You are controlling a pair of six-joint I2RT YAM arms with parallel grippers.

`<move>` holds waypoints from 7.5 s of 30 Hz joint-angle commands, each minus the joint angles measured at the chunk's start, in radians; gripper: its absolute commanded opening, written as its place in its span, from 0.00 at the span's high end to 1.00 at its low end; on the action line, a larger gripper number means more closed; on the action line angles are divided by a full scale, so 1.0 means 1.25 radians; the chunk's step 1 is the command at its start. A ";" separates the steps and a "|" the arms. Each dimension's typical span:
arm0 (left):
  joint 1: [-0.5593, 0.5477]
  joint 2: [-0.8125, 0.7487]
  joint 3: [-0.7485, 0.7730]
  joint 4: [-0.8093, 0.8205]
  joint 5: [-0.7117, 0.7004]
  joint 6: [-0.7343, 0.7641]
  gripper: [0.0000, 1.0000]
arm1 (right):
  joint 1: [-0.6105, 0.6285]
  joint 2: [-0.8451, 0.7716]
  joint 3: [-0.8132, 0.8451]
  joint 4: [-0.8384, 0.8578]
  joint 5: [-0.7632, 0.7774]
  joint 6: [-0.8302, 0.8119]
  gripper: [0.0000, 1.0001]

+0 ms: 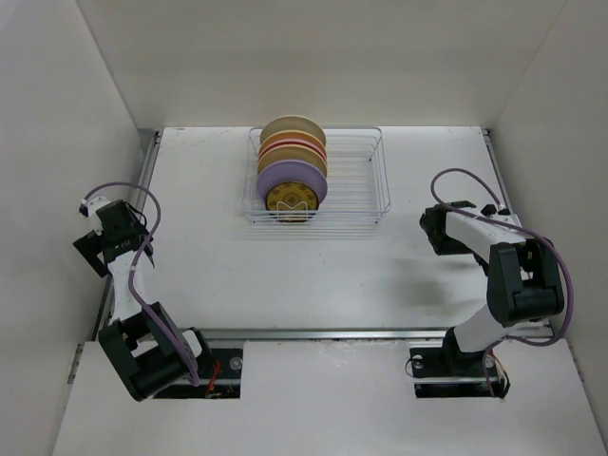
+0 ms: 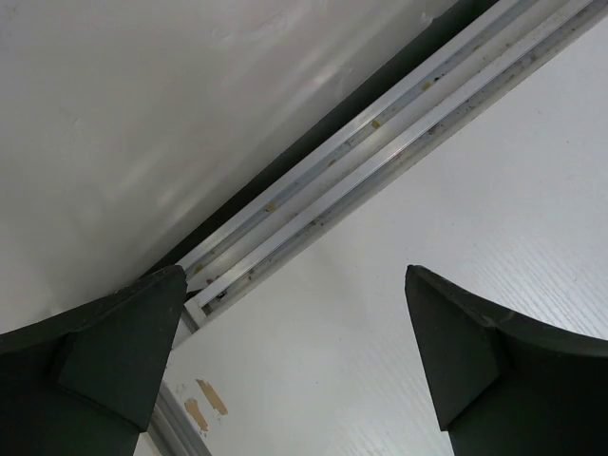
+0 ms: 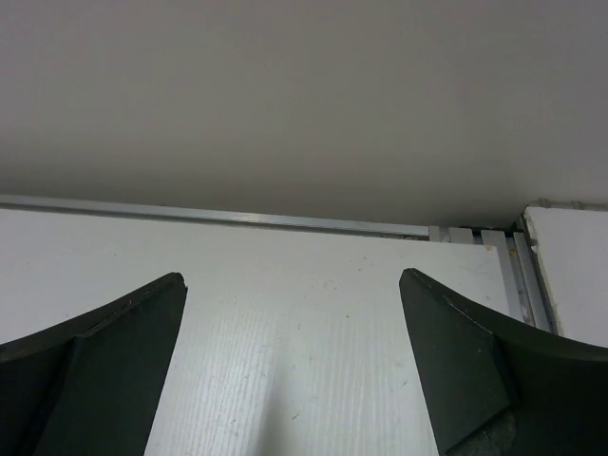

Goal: Unload the plates from the dish rack

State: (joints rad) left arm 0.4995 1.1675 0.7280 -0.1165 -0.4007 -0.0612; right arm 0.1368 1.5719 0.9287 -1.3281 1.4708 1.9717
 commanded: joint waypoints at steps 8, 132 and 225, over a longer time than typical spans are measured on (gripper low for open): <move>0.004 -0.012 0.014 0.004 -0.030 -0.017 0.00 | 0.014 -0.111 0.050 -0.046 0.165 0.007 0.00; -0.512 0.623 1.095 -0.614 0.514 0.141 0.58 | 0.577 0.124 0.422 0.746 -1.414 -1.504 0.28; -0.245 0.683 1.019 -0.960 0.529 0.229 0.58 | 0.363 0.284 0.627 0.854 -1.254 -1.630 0.54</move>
State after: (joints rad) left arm 0.3172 2.1532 1.8729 -1.2747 0.2985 0.2306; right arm 0.5823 1.9400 1.6363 -0.3065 -0.1356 -0.0494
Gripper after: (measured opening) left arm 0.393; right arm 0.463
